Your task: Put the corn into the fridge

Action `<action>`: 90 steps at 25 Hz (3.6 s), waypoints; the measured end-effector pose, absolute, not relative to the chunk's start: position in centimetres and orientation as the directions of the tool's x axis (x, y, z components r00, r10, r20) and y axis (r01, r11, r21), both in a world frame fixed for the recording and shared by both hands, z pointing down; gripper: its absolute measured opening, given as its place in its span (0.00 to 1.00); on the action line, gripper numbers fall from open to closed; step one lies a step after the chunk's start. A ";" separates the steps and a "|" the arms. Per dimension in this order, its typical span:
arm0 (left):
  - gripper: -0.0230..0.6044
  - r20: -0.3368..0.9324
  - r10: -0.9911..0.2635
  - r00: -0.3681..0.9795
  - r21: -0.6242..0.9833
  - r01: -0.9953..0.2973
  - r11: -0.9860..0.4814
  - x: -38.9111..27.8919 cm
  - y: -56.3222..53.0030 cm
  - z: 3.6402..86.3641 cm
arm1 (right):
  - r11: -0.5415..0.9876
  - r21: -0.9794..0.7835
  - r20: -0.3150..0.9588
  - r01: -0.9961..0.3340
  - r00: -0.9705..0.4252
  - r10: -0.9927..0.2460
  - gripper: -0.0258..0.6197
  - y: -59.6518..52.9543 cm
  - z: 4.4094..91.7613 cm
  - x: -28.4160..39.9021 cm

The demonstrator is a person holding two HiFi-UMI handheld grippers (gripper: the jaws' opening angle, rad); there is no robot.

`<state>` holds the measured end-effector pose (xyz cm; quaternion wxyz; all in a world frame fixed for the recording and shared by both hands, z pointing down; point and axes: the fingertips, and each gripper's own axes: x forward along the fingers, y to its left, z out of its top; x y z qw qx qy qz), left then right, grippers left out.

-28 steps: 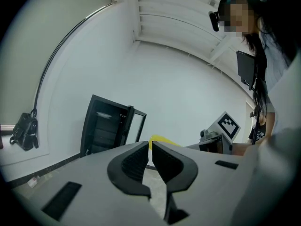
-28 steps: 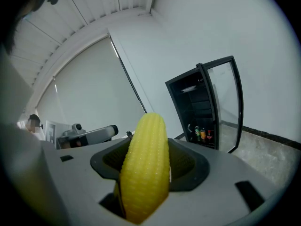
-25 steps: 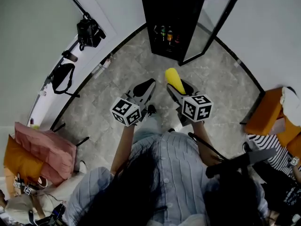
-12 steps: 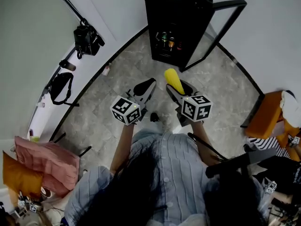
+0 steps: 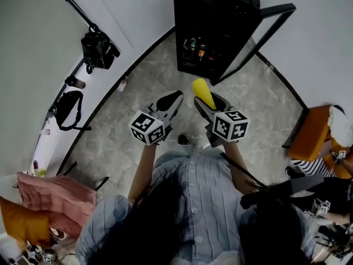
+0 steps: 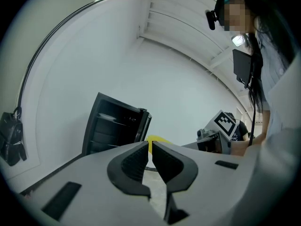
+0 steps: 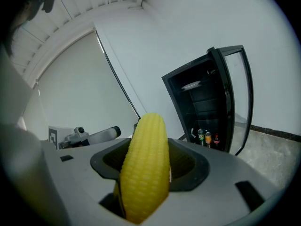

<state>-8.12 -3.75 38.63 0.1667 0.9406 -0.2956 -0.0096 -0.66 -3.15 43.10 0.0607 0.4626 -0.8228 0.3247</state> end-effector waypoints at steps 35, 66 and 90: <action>0.06 0.143 -0.532 0.835 0.316 -0.548 -0.774 -2.0 -15.3 43.6 | 0.281 -0.492 0.444 -0.824 -0.516 -0.733 0.43 -15.7 48.9 5.8; 0.06 0.117 -0.565 0.817 0.339 -0.567 -0.751 -0.3 -31.1 49.3 | 0.271 -0.361 0.467 -0.892 -0.425 -0.776 0.43 -38.9 57.0 9.3; 0.06 0.165 -0.533 0.830 0.365 -0.553 -0.749 0.3 -32.8 54.1 | 0.361 -0.030 0.588 -0.932 -0.308 -0.748 0.43 -53.0 64.5 11.6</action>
